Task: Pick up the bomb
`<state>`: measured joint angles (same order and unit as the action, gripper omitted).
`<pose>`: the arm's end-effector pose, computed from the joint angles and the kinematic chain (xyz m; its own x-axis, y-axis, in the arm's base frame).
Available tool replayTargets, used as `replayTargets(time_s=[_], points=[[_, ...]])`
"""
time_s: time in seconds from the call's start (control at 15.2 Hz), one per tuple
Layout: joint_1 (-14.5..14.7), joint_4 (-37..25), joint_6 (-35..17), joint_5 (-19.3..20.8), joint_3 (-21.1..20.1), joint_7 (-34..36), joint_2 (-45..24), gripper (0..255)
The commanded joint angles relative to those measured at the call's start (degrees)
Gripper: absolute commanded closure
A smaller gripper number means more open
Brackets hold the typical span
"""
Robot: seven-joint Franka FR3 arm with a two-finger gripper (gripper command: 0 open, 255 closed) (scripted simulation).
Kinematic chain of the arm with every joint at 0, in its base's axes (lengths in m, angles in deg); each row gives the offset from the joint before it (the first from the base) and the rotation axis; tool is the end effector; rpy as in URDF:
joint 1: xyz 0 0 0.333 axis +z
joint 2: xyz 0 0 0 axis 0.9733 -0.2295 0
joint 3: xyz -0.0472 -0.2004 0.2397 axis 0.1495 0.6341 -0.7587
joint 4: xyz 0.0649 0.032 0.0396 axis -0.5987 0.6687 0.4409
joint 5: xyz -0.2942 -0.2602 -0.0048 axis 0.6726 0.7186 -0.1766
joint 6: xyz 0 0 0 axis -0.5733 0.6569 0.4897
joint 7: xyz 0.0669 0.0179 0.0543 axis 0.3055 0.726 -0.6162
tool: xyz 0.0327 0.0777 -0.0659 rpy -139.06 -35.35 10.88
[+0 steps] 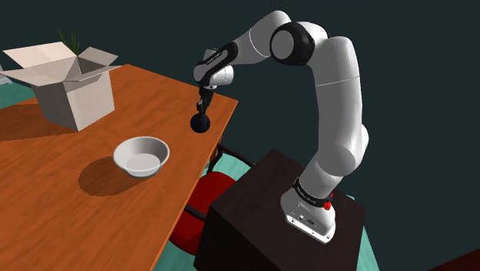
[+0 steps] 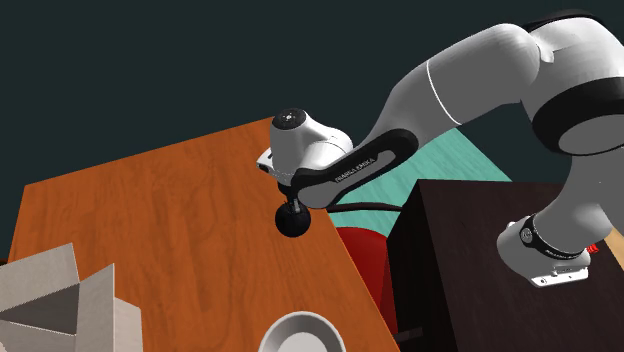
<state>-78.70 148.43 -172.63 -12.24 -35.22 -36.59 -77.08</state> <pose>0.6528 -0.1003 0.2027 0.9524 0.3029 0.0336 0.3035 -0.9528 -0.0129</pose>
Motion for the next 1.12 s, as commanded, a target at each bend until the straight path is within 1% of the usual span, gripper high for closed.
replayTargets(time_s=[0.0,0.92,1.06], points=[[0.1,0.2,0.5,0.1,0.1,0.1,0.6,255],[0.8,-0.3,8.0,1.6,1.1,1.2,7.7,255],[0.8,-0.4,8.1,1.6,1.1,1.2,7.8,255]])
